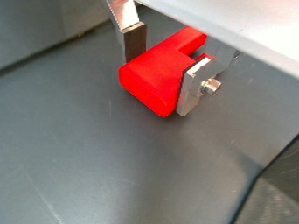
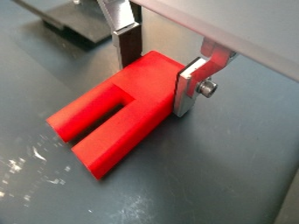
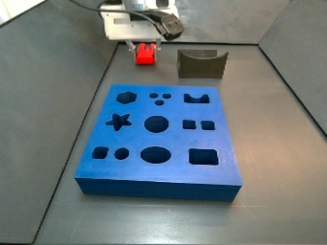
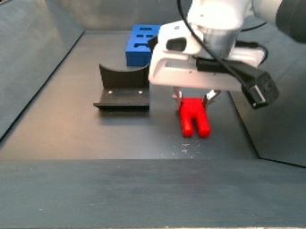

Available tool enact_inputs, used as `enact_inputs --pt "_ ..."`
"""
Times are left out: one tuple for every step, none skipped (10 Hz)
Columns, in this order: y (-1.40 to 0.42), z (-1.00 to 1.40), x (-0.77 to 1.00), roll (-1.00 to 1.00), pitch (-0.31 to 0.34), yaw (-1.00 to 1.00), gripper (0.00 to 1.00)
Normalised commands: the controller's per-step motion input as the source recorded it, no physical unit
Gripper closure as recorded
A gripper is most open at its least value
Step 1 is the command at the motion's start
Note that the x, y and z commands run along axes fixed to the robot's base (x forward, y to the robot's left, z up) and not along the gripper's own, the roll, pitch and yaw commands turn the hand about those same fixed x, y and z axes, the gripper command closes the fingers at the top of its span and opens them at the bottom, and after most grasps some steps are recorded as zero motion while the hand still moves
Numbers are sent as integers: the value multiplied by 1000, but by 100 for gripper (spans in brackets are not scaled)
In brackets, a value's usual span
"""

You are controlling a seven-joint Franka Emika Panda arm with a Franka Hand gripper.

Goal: Pick up the square-circle object. Move up. Rotate the square-circle object. Place the square-circle object on the fixture. Regrasp the square-circle object. Move to above the board. Insert the square-circle object.
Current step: Move up, then place the square-circle object on the fixture.

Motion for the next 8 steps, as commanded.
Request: enact_inputs --pt "-7 702 -28 -9 29 1 100" --pt "-6 574 -21 -15 42 2 100" --pt "-5 381 -15 -21 52 4 100" --pt "-6 225 -12 -25 51 4 100" --pt "0 1000 0 0 0 0 100" --pt "3 1000 7 2 -16 0 100" --pt "-1 1000 -7 -7 13 0 100" --pt "-3 1000 -10 -13 24 1 100"
